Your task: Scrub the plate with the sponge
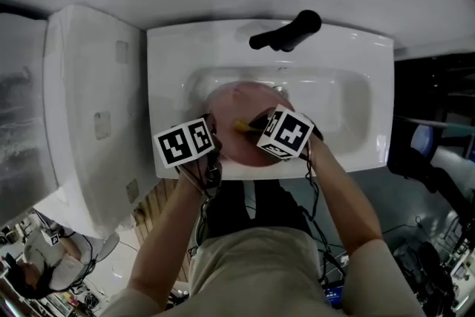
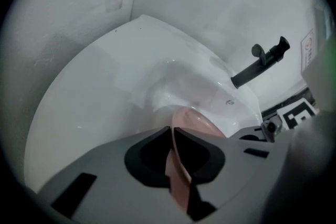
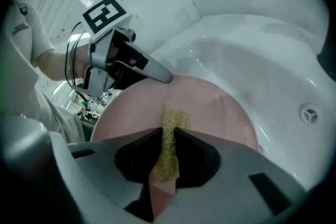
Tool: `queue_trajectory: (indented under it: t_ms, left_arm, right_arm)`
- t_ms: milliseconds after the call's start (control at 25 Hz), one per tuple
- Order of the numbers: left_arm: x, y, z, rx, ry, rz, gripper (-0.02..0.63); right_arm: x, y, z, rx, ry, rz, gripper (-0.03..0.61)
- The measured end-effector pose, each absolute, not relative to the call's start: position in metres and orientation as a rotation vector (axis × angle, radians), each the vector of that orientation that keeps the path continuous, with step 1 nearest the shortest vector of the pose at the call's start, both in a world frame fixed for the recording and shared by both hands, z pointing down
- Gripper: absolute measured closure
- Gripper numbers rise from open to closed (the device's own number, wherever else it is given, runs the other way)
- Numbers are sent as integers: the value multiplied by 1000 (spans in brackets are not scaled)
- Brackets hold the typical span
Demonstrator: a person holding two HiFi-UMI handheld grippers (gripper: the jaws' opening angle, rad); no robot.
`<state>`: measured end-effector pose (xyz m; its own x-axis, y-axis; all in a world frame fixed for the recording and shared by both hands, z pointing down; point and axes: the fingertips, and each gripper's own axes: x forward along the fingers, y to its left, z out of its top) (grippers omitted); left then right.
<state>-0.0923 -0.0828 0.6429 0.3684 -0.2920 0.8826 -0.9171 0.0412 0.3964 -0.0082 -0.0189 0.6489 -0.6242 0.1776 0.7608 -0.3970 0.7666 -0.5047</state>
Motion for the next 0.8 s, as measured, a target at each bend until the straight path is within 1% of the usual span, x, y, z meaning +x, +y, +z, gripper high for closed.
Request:
queue_trajectory:
  t_ms: [200, 360, 520, 800]
  left_arm:
    - [-94, -84, 642, 1503, -1145, 680, 581]
    - [-97, -84, 640, 1512, -1173, 675, 583]
    - [-96, -85, 642, 1507, -1178, 670, 583]
    - [-100, -87, 641, 1510, -1199, 671, 584]
  right_arm:
    - [-22, -49, 662, 259, -2110, 839, 509]
    - [-18, -67, 672, 344, -2081, 857, 509]
    - [1, -76, 686, 408, -1984, 809, 509]
    - [63, -62, 706, 451, -1774, 731, 508]
